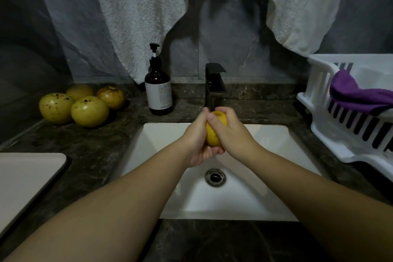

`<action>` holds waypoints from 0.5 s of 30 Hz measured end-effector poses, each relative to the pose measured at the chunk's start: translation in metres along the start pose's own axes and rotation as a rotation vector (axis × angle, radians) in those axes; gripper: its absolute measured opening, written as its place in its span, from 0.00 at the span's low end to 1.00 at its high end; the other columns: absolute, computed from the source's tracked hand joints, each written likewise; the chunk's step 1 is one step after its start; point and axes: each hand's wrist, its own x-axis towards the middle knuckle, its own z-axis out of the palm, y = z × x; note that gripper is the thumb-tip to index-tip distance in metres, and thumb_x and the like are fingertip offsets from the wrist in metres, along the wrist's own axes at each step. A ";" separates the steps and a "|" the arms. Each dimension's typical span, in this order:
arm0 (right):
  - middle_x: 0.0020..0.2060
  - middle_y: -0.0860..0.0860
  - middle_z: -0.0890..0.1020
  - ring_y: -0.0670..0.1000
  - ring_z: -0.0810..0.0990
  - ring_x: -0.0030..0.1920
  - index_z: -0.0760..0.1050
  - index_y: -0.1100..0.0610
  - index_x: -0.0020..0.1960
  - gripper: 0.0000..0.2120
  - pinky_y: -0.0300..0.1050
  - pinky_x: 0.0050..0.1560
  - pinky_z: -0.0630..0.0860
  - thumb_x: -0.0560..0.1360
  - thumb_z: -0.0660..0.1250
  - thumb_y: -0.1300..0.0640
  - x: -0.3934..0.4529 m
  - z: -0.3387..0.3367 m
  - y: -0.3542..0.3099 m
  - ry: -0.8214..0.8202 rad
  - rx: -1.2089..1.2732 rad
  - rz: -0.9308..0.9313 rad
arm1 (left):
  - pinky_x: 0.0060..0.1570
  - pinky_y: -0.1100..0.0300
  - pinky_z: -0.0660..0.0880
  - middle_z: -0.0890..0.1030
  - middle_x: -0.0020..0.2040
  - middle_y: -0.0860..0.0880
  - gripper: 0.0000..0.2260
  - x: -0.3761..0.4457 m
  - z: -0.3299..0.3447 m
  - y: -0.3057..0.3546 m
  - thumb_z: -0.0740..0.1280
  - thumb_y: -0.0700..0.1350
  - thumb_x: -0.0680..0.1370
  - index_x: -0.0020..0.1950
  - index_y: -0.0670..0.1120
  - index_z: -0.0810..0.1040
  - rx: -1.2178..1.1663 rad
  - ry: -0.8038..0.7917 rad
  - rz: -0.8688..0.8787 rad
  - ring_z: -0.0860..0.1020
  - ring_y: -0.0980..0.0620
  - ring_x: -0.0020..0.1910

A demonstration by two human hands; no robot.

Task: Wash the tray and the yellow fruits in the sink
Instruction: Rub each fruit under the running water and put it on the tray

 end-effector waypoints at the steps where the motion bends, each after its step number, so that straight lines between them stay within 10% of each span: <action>1: 0.64 0.48 0.75 0.48 0.78 0.57 0.63 0.43 0.74 0.30 0.44 0.49 0.77 0.77 0.67 0.36 0.001 -0.002 0.001 -0.023 -0.002 0.012 | 0.25 0.60 0.79 0.85 0.40 0.40 0.32 0.001 -0.001 0.002 0.57 0.68 0.82 0.66 0.42 0.77 -0.108 -0.012 -0.001 0.84 0.46 0.31; 6: 0.73 0.50 0.69 0.50 0.74 0.66 0.55 0.42 0.80 0.49 0.51 0.66 0.75 0.67 0.78 0.37 0.003 -0.017 0.011 -0.150 -0.258 -0.060 | 0.49 0.45 0.83 0.86 0.57 0.38 0.34 0.003 -0.011 0.003 0.59 0.69 0.80 0.70 0.41 0.77 -0.120 -0.102 -0.100 0.86 0.41 0.51; 9: 0.74 0.46 0.67 0.45 0.71 0.66 0.55 0.41 0.80 0.50 0.44 0.64 0.72 0.67 0.79 0.40 0.005 -0.019 0.011 -0.206 -0.351 -0.140 | 0.46 0.51 0.83 0.86 0.52 0.44 0.35 0.004 -0.011 0.003 0.70 0.71 0.70 0.67 0.46 0.81 0.018 -0.091 -0.086 0.86 0.46 0.49; 15: 0.63 0.42 0.75 0.46 0.77 0.62 0.70 0.35 0.66 0.18 0.37 0.52 0.77 0.81 0.67 0.52 0.004 -0.020 0.008 -0.259 0.165 -0.022 | 0.40 0.52 0.85 0.86 0.52 0.41 0.19 0.008 -0.009 0.000 0.70 0.55 0.79 0.65 0.46 0.81 -0.110 -0.053 0.056 0.87 0.45 0.46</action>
